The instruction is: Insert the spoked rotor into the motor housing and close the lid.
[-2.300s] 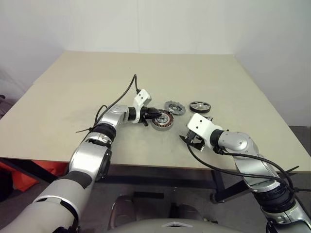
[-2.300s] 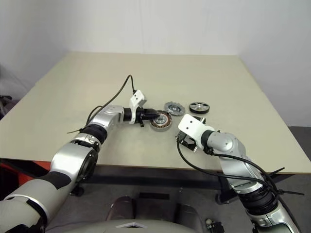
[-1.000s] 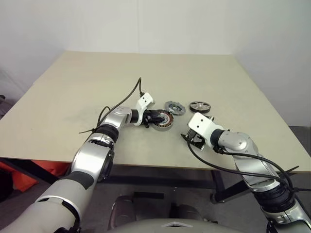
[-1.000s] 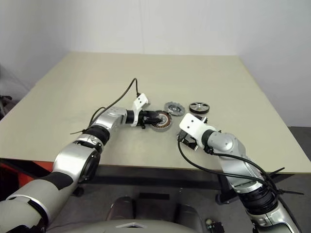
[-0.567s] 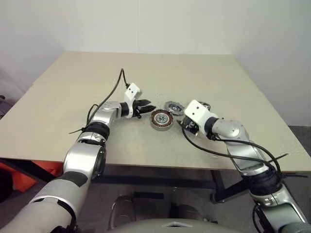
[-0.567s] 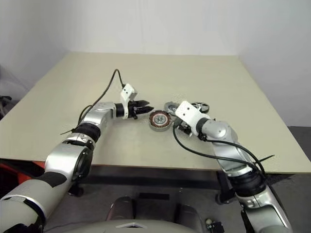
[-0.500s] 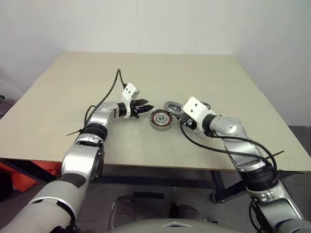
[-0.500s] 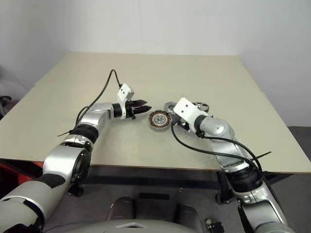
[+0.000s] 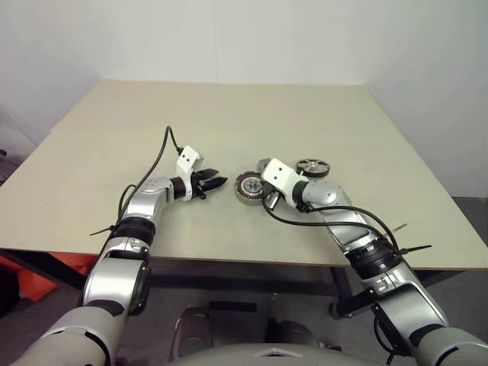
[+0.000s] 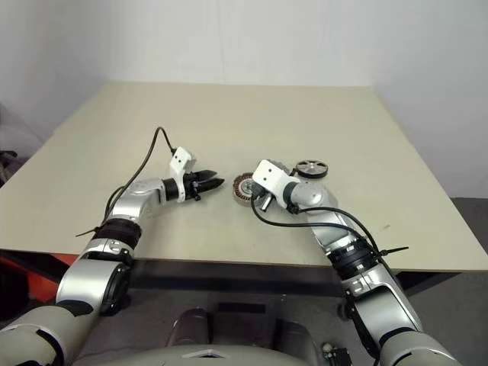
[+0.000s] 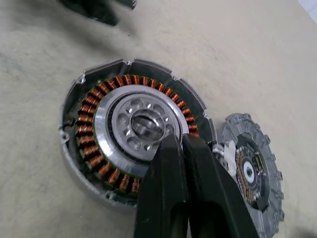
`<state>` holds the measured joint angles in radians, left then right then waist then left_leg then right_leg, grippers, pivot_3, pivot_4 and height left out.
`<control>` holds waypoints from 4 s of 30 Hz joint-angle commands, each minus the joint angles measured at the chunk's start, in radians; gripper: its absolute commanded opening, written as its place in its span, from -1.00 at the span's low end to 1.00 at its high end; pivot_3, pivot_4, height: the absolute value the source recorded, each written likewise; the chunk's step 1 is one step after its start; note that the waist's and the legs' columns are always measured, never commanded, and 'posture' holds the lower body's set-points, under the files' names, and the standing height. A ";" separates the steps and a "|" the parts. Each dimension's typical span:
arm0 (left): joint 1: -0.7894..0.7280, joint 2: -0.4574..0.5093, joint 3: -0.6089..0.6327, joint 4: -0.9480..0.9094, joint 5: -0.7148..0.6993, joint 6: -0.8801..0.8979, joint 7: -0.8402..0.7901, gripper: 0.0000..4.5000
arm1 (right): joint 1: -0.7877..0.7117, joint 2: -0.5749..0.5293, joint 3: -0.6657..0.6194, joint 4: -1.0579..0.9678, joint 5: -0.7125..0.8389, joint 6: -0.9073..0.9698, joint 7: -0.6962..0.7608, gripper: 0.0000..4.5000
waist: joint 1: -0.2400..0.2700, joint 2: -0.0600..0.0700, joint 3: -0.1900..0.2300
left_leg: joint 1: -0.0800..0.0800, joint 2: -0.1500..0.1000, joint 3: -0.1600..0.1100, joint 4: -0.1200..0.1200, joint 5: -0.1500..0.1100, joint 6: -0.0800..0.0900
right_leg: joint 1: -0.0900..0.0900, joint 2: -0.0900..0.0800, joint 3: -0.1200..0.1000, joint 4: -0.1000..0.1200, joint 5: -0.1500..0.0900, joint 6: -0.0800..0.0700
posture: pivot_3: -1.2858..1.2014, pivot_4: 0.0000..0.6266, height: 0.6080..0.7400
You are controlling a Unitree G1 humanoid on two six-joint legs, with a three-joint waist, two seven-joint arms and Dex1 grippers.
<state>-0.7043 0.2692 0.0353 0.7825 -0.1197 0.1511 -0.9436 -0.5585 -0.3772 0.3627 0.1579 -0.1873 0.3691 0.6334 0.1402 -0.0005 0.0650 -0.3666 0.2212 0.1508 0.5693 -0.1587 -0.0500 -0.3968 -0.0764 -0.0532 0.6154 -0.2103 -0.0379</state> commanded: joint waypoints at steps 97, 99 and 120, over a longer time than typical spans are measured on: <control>-0.043 -0.008 -0.047 0.036 -0.013 -0.049 0.017 -0.02 | -0.199 0.249 -1.115 0.031 0.600 0.569 -0.680 -0.59 | -0.015 0.002 0.000 | 0.000 -0.001 0.001 -0.005 0.003 -0.004 | -0.003 0.000 0.000 -0.001 0.000 0.000 | 0.03 -1.00 1.00; -0.046 -0.006 -0.048 0.042 -0.011 -0.053 0.017 -0.02 | -0.210 0.261 -1.151 0.045 0.647 0.588 -0.711 -0.59 | -0.015 0.003 0.001 | 0.000 -0.001 0.001 -0.006 0.003 -0.005 | -0.003 0.000 0.000 -0.001 0.000 0.000 | 0.03 -1.00 1.00; -0.029 0.016 -0.047 0.039 -0.008 -0.065 0.018 -0.02 | -0.163 0.319 -1.142 0.072 0.832 0.654 -0.882 -0.59 | -0.014 0.007 0.002 | -0.001 -0.001 0.002 -0.008 0.005 -0.008 | -0.005 0.000 0.000 -0.002 0.000 0.000 | 0.03 -1.00 1.00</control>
<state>-0.7213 0.2732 -0.0123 0.8476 -0.1302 0.1051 -0.9229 -0.7180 -0.0557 -0.8026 0.2604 0.6196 1.0171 -0.2429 0.1266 0.0062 0.0670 -0.3674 0.2199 0.1527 0.5616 -0.1538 -0.0581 -0.4016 -0.0763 -0.0528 0.6135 -0.2106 -0.0377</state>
